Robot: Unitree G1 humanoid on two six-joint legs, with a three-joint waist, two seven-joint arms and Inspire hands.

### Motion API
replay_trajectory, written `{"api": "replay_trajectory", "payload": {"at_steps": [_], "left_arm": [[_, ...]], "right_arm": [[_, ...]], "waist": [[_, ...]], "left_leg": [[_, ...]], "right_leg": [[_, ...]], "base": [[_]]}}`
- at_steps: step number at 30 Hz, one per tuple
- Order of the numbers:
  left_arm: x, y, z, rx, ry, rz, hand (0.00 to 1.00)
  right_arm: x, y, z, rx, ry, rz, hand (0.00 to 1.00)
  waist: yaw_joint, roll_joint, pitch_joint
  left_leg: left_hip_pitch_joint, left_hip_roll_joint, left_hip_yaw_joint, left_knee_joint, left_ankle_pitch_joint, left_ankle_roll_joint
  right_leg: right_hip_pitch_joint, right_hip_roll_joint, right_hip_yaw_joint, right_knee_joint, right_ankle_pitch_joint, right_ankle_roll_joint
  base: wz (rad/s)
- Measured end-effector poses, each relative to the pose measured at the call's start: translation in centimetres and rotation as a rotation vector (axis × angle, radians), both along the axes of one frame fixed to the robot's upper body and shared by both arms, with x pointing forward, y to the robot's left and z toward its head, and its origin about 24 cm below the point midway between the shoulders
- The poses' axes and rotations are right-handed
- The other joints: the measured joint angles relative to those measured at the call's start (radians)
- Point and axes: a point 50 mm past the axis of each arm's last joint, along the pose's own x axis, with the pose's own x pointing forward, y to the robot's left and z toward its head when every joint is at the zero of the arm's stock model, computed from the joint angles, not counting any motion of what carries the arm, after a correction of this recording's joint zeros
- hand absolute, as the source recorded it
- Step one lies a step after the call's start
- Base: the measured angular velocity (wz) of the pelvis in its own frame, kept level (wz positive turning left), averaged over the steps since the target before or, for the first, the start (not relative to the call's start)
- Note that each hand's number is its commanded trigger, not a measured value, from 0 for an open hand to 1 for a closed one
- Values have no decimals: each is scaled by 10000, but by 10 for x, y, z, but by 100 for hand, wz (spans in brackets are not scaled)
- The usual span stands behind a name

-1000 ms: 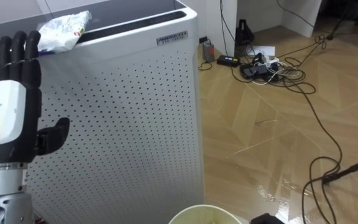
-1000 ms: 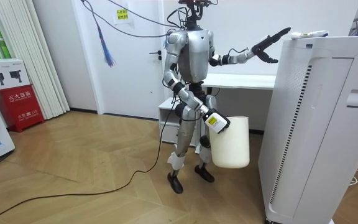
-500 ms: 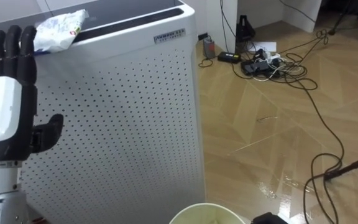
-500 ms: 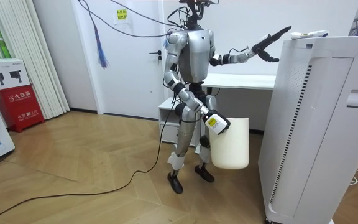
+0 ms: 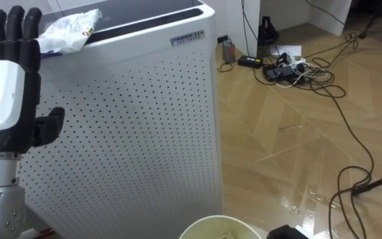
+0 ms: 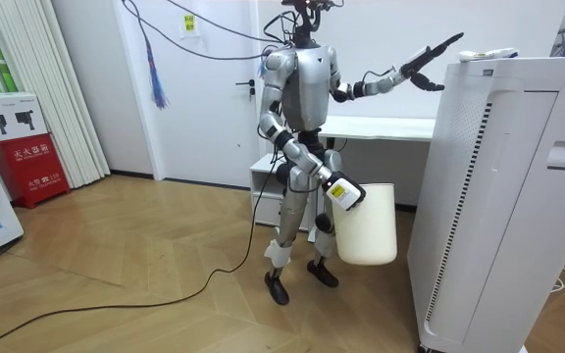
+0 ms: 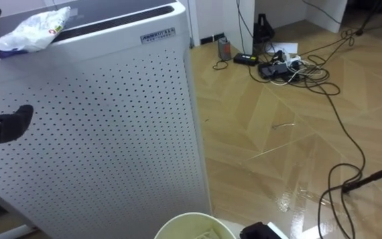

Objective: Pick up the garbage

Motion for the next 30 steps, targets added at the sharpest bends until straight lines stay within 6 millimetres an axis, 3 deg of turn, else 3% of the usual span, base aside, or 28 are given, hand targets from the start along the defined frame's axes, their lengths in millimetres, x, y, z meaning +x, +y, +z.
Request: {"api": "replay_trajectory", "payload": {"at_steps": [7,14,25,26,27,29,30], "left_arm": [[2,2,3,206,326,-6,0],[19,1,13,152,551,-8,0],[26,4,15,-22,1437,320,0],[27,5,15,-45,1567,367,3],[27,5,14,-59,1674,388,25],[27,6,13,-66,1835,389,53],[28,6,14,-46,1884,392,61]], "right_arm": [[-1,0,-1,47,123,95,100],[1,-2,2,-339,88,414,100],[-1,-3,1,-617,445,736,100],[-1,-3,0,-635,478,733,100],[-1,-3,0,-662,527,721,100],[-2,-4,0,-693,598,714,100],[-2,-5,-1,-704,642,714,100]], "waist": [[-204,82,16],[-251,258,69],[-345,441,28],[-363,445,31],[-378,445,31],[-401,447,32],[-411,446,32]], "left_leg": [[35,8,49,27,20,25],[-12,11,43,61,23,22],[42,114,324,8,30,19],[29,122,348,5,30,19],[26,130,369,3,29,20],[27,136,385,-4,28,21],[33,139,391,-18,28,21]], "right_leg": [[4,-2,199,46,0,0],[-65,15,245,63,-5,8],[-109,16,456,65,-11,18],[-142,16,497,76,-11,18],[-156,15,511,79,-11,18],[-175,13,532,84,-11,18],[-185,13,538,86,-11,18]], "base": [[-3],[0],[-6],[-7],[-6],[-4],[-4]]}}
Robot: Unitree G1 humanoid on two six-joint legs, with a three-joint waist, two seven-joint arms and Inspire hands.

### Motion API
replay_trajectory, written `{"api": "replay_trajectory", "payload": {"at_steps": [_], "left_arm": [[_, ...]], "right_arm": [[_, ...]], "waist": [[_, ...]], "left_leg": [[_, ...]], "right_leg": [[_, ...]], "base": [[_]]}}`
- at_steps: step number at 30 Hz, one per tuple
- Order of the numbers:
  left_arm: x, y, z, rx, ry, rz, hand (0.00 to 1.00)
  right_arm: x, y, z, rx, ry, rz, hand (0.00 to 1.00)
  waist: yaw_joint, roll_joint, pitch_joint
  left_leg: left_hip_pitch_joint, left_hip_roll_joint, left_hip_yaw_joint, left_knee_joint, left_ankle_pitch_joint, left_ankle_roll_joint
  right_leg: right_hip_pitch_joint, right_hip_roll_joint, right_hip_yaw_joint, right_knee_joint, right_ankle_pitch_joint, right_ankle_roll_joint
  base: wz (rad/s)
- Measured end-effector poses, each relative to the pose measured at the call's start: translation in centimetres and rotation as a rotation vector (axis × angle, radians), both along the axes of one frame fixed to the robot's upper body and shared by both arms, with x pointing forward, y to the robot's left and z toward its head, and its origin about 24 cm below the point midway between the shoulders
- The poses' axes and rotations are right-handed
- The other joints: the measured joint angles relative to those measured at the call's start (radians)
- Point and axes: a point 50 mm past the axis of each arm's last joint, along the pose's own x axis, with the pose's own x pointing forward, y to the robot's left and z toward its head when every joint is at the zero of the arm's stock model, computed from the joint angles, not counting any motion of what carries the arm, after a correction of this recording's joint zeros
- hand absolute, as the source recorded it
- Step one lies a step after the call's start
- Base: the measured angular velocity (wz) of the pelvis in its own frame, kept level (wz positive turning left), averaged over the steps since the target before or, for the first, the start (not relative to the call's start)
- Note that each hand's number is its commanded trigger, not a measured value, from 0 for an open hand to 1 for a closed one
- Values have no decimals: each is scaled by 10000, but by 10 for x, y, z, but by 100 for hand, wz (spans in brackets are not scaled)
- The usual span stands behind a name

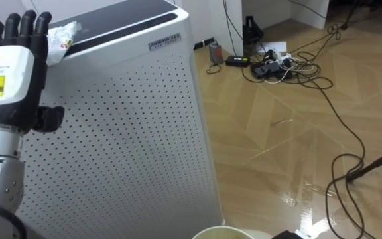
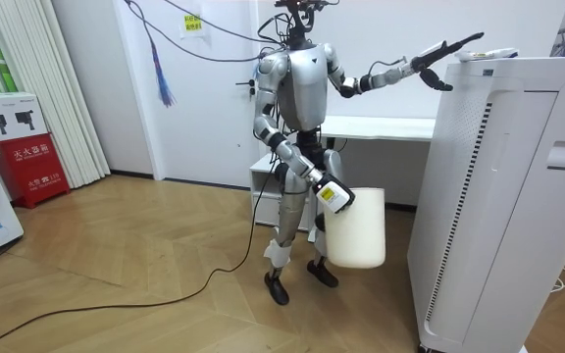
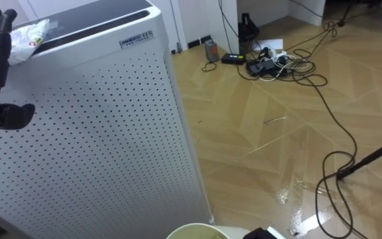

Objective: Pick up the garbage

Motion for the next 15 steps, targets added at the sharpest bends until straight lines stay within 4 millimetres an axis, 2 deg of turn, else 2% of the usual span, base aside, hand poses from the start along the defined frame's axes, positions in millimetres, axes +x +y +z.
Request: {"api": "replay_trajectory", "payload": {"at_steps": [1,2,3,15], "left_arm": [[0,0,1,19,43,7,75],[1,2,2,93,90,47,97],[1,4,5,175,118,100,100],[10,8,20,22,254,115,100]], "right_arm": [[0,0,0,-10,9,2,100],[0,0,0,-36,9,7,100],[0,-1,0,-58,13,13,100],[0,-3,-1,-436,200,-99,100]], "waist": [[-5,0,0],[-12,-1,0],[-20,-1,0],[-13,-27,15]], "left_leg": [[10,0,2,-19,0,0],[36,0,14,-69,2,-1],[42,8,29,-87,8,-8],[7,41,101,-117,58,-4]], "right_leg": [[-3,0,3,1,0,0],[-8,-4,16,1,0,0],[-20,-4,26,1,0,0],[-174,-15,109,180,-3,4]], "base": [[-3],[-4],[-4],[-2]]}}
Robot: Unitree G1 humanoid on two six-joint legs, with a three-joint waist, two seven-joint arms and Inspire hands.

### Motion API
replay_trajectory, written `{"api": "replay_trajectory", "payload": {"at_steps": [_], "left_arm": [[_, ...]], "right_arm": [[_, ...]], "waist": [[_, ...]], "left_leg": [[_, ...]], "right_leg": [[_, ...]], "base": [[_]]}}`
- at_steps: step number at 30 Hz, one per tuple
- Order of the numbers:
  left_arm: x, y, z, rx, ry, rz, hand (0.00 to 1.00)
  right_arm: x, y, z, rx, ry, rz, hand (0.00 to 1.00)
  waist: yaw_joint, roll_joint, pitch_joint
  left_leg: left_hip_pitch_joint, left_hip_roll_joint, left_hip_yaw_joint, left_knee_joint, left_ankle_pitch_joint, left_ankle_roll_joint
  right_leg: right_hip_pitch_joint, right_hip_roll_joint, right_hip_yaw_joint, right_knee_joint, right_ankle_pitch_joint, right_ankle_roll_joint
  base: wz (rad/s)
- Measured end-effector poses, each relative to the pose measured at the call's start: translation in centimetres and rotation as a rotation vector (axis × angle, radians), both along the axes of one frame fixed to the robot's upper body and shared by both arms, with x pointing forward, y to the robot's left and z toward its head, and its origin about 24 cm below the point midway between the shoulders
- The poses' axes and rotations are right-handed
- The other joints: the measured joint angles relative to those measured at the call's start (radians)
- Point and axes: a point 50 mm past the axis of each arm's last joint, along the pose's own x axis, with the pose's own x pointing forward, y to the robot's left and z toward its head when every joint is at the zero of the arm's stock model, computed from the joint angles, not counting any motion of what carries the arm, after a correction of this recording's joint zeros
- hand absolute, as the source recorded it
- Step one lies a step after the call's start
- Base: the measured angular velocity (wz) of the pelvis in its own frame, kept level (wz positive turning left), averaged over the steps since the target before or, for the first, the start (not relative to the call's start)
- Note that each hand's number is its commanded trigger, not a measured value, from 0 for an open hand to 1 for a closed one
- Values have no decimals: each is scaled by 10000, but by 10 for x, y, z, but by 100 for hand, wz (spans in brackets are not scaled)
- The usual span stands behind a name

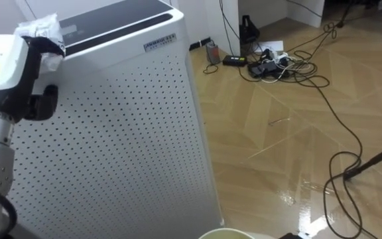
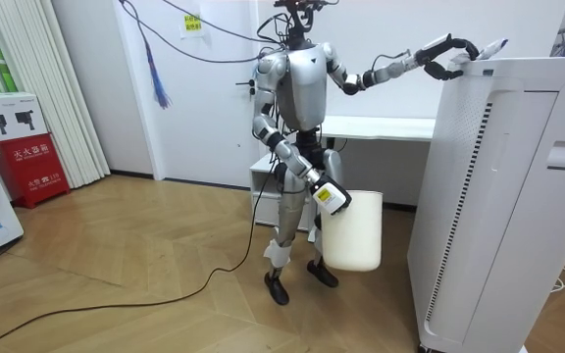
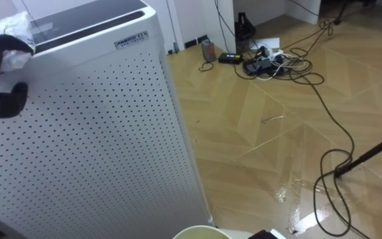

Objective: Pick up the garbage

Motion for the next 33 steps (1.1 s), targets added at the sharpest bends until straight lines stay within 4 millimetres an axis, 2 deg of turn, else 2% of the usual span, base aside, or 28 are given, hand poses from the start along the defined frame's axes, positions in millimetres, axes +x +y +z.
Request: {"api": "replay_trajectory", "payload": {"at_steps": [2,4,14,19,20,24,28,31,33], "left_arm": [[2,2,4,61,-51,53,100],[4,4,6,4,-83,174,100],[4,5,9,82,-173,313,100],[2,5,11,170,-300,342,100],[1,4,12,282,-376,324,100],[-7,-8,21,671,-848,-239,100],[-11,-21,27,765,-1162,-1106,100],[-18,-35,27,155,-1194,-2192,100],[-24,-51,31,-302,-1311,-3268,100]], "right_arm": [[1,0,1,-35,-20,-15,100],[2,0,2,-77,-43,-53,100],[4,1,4,-183,-222,-202,100],[6,1,5,-155,-264,-168,100],[6,1,5,-153,-267,-167,100],[6,2,6,-99,-315,-86,100],[8,4,7,-60,-386,-27,100],[8,6,8,42,-528,96,100],[9,8,9,259,-604,196,100]], "waist": [[-38,-3,2],[-59,-59,39],[19,-28,-12],[40,-77,21],[63,-25,-16],[133,-191,81],[214,-246,63],[255,-286,42],[320,-352,0]], "left_leg": [[2,0,-3,-5,23,-7],[19,0,-5,-9,31,-22],[99,-34,50,-162,127,-3],[96,-30,51,-202,137,-17],[97,-36,50,-213,137,-17],[91,-62,-5,-230,136,-16],[-55,-95,-144,-177,135,-13],[-58,-102,-196,-186,138,-20],[-81,-99,-246,-186,146,-32]], "right_leg": [[-15,-1,8,20,0,0],[-19,-1,28,33,0,-1],[29,-31,107,-18,-56,20],[26,-31,91,-42,-108,9],[29,-31,93,-62,-108,10],[52,-40,44,-72,-108,10],[-46,-37,-60,-50,-106,10],[-52,-34,-108,-45,-106,10],[-53,-19,-161,-42,-106,10]], "base": [[0],[0],[0],[0],[0],[3],[9],[4],[6]]}}
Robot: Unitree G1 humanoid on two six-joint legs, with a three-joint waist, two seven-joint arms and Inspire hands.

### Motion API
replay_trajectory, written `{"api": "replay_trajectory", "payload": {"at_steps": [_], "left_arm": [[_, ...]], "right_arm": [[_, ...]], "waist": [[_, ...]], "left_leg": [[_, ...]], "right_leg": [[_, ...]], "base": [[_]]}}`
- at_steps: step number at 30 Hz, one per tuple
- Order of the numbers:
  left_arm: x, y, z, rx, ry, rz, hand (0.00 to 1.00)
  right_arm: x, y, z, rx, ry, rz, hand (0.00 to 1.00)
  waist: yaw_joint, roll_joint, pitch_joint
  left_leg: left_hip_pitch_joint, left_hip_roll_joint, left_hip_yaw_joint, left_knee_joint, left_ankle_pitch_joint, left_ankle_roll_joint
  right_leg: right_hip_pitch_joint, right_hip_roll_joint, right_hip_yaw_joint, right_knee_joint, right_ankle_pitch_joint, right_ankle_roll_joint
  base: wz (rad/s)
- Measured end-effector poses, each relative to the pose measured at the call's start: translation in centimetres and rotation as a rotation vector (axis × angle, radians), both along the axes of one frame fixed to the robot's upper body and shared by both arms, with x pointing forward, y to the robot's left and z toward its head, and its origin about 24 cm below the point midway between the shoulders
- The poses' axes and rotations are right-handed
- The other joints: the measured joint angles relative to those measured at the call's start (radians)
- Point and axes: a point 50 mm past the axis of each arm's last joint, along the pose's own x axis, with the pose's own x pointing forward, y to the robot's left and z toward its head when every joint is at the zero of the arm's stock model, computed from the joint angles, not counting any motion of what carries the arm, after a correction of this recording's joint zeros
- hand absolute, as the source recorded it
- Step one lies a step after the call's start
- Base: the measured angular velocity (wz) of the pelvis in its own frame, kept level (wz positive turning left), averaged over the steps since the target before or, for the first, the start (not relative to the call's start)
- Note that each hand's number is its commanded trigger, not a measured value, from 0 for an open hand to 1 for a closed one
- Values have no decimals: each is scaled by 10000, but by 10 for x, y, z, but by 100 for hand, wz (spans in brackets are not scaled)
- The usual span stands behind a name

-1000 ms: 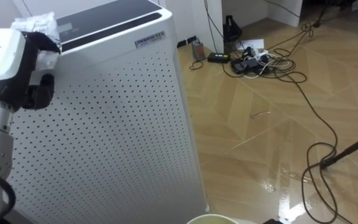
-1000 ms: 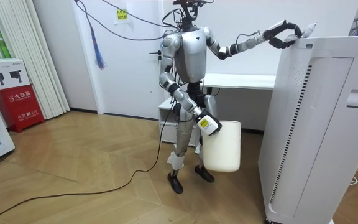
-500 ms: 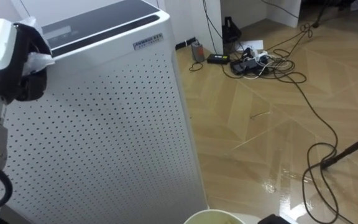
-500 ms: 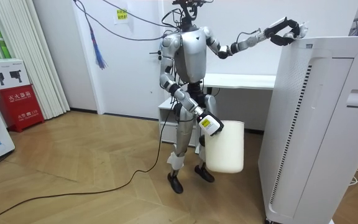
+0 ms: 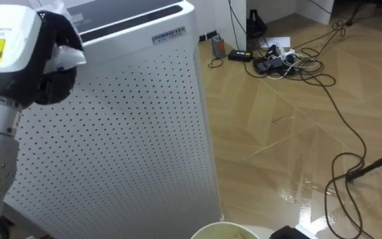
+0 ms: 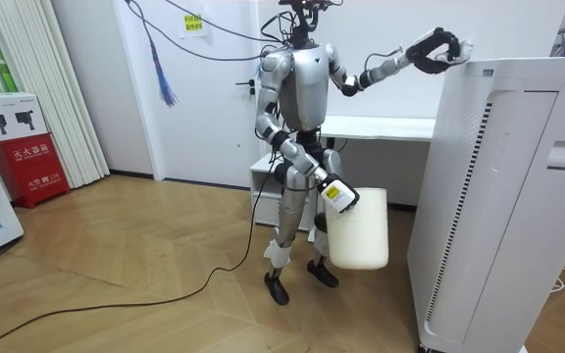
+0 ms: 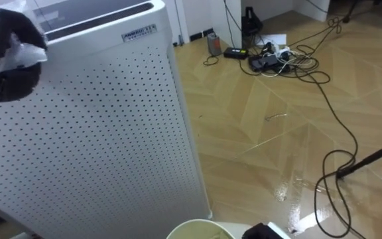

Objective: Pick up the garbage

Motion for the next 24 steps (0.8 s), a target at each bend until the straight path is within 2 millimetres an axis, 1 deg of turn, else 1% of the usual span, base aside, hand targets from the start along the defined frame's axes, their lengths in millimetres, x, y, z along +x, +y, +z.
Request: {"api": "replay_trajectory", "payload": {"at_steps": [1,3,5,7,8,9,10,11,12,14,16,17,18,19,20,21,22,24], "left_arm": [[-2,-3,2,-166,-37,-302,100],[-13,-15,8,-635,-174,-1454,100],[-21,-22,11,-980,-122,-2166,100],[-28,-27,8,-1486,199,-2905,100],[-32,-29,0,-1892,582,-3271,100],[-36,-33,-11,-2383,1135,-3598,100],[-36,-36,-16,-2522,1421,-3741,100],[-37,-43,-26,-2796,2020,-4151,100],[-38,-50,-32,-2989,2592,-4635,100],[-37,-57,-38,-3171,3324,-5207,100],[-37,-64,-43,-3560,3782,-5663,100],[-36,-68,-49,-3859,4292,-6067,100],[-37,-73,-56,-3983,4919,-6436,100],[-36,-75,-60,-4080,5243,-6621,100],[-35,-79,-68,-4125,5873,-6843,100],[-34,-82,-77,-4112,6530,-6984,100],[-33,-83,-82,-4091,6855,-7017,100],[-31,-88,-105,-4265,8240,-7145,100]], "right_arm": [[0,1,1,73,-21,35,100],[1,4,2,238,-21,202,100],[1,8,2,405,-53,225,100],[2,12,1,531,-58,291,100],[2,15,1,597,-43,355,100],[0,19,-1,680,33,401,100],[0,20,-2,731,72,402,100],[1,23,-4,780,117,486,100],[2,27,-3,834,111,620,100],[5,30,-2,895,69,776,100],[13,32,1,876,-55,848,100],[18,32,0,928,-2,801,100],[21,32,-1,916,73,795,100],[22,32,-2,956,102,769,100],[22,35,-2,1012,131,797,100],[25,35,-3,1006,163,851,100],[26,37,-3,1032,175,854,100],[36,44,-5,1067,266,867,100]], "waist": [[24,-11,-7],[24,-52,-47],[13,-55,-53],[-20,-75,-60],[-49,-98,-56],[-60,-171,-79],[-59,-177,-115],[-59,-288,-146],[-57,-437,-128],[43,-559,-112],[127,-574,-91],[156,-591,-72],[165,-632,-45],[154,-648,-35],[172,-661,-31],[89,-669,-21],[93,-672,-20],[99,-759,32]], "left_leg": [[-3,-2,-13,-3,1,-2],[55,-14,-50,-32,3,-4],[95,-14,-60,-30,3,-4],[108,-15,-60,-35,5,-8],[116,-19,-79,-39,9,-13],[88,-16,-101,-33,11,-18],[65,-20,-152,-20,18,-29],[-16,-18,-258,14,35,-55],[-134,-14,-303,34,83,-73],[-276,-5,-320,100,121,-80],[-450,0,-320,213,127,-69],[-461,-1,-343,211,142,-52],[-493,-2,-431,200,164,-43],[-522,-18,-535,196,187,-42],[-597,-64,-643,189,235,-43],[-659,-138,-709,170,298,-44],[-686,-166,-744,139,339,-42],[-786,-186,-781,-86,521,-74]], "right_leg": [[2,2,-11,1,0,0],[54,3,-22,13,0,0],[121,4,-71,22,0,-1],[153,-3,-134,20,1,0],[188,-5,-208,22,0,0],[194,-3,-263,21,0,0],[192,6,-287,23,-1,0],[120,27,-360,28,-13,-16],[29,35,-434,32,-44,-71],[-87,69,-444,90,-39,-83],[-222,67,-433,197,-41,-86],[-267,64,-408,213,-40,-87],[-302,64,-397,211,-39,-87],[-310,68,-413,198,-40,-87],[-346,69,-485,193,-40,-86],[-381,66,-555,201,-41,-85],[-424,62,-582,206,-42,-85],[-587,61,-607,202,-32,-104]], "base": [[5],[4],[5],[4],[3],[7],[14],[21],[19],[5],[0],[6],[13],[24],[32],[28],[19],[9]]}}
